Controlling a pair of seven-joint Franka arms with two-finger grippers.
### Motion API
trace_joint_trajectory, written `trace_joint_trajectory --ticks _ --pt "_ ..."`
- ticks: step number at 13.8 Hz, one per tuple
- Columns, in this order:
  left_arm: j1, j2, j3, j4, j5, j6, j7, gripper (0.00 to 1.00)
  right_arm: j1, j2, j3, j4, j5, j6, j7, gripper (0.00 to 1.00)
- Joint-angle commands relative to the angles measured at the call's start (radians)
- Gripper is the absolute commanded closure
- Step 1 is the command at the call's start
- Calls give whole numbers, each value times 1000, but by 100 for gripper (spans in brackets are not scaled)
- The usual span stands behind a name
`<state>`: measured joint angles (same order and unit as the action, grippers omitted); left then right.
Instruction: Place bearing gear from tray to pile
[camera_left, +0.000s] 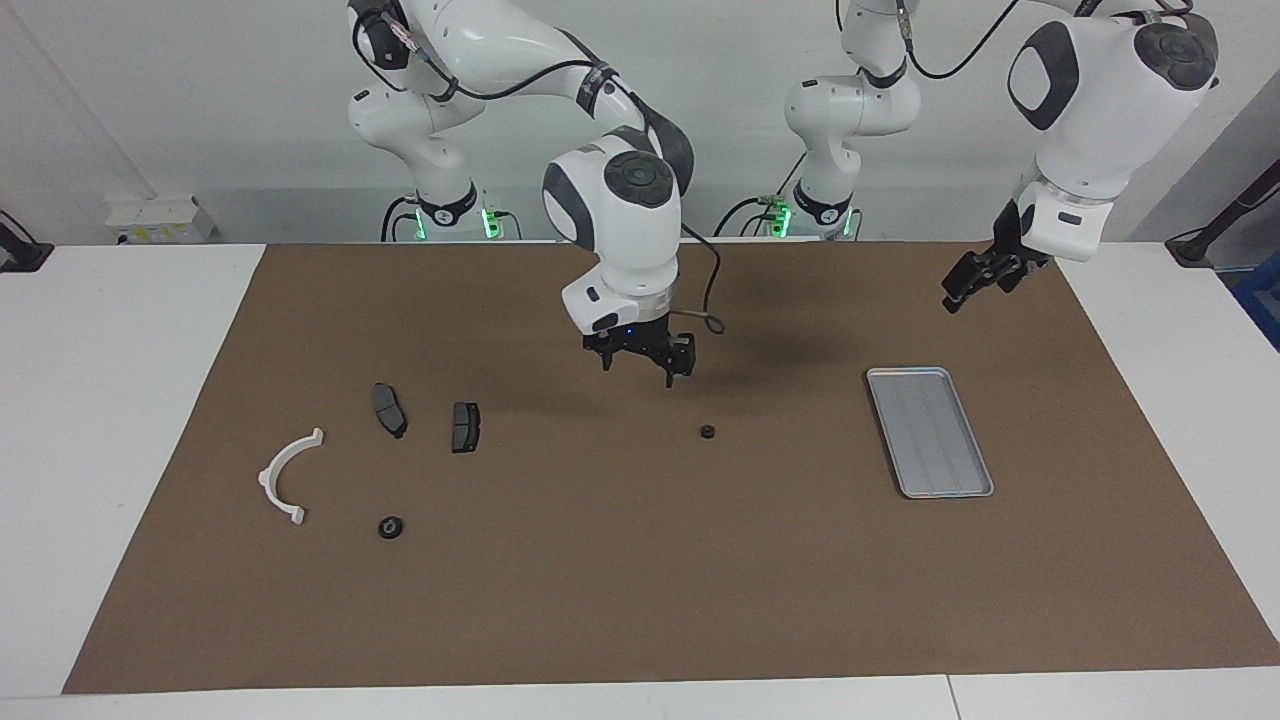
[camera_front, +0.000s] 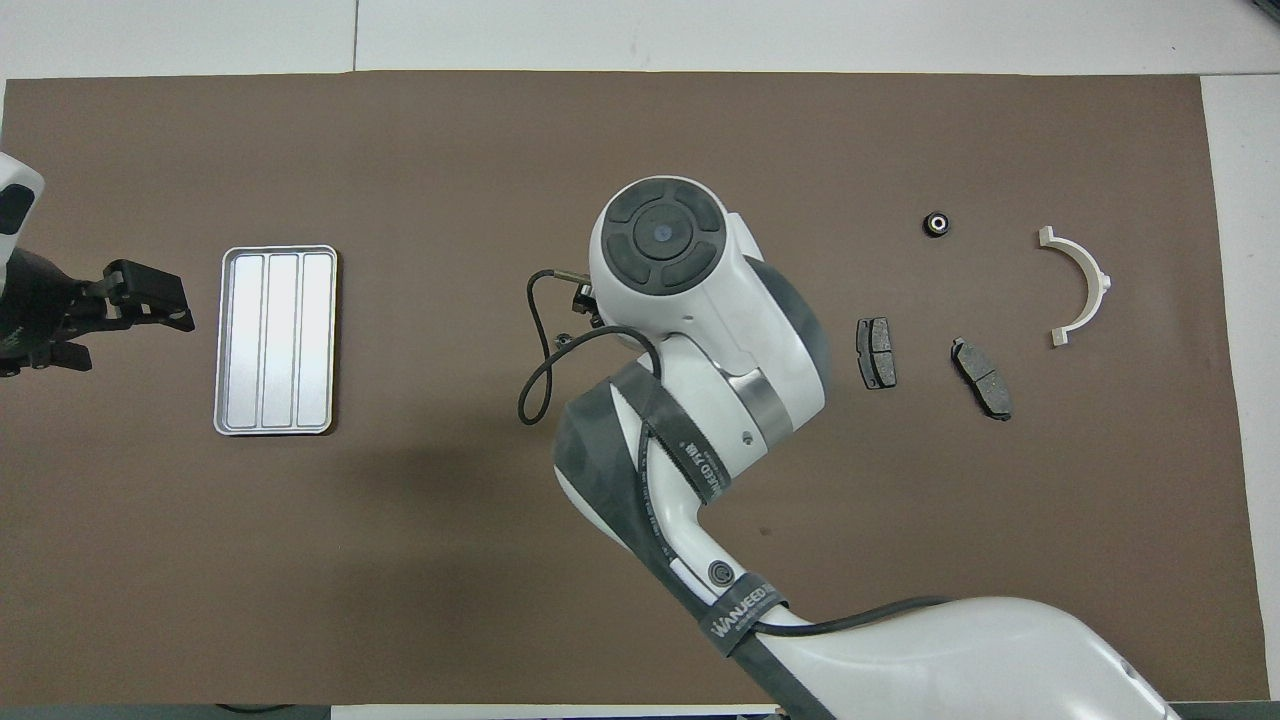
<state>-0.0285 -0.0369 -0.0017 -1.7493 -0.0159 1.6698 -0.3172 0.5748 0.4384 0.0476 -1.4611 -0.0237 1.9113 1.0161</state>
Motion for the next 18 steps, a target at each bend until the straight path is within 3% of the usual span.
trace_joint_trajectory --ticks 1,5,9,18 --pt "22 -14 -20 -10 5 -12 23 0 63 113 -6 72 -5 47 122 0" --pt "22 -12 -21 -4 5 -13 27 0 94 239 -6 174 -5 89 167 0" --pt "22 -8 -21 62 7 -71 30 0 105 286 -6 173 -8 146 173 0" --pt "22 -17 -18 53 7 -74 61 0 122 358 -6 170 -45 199 174 1"
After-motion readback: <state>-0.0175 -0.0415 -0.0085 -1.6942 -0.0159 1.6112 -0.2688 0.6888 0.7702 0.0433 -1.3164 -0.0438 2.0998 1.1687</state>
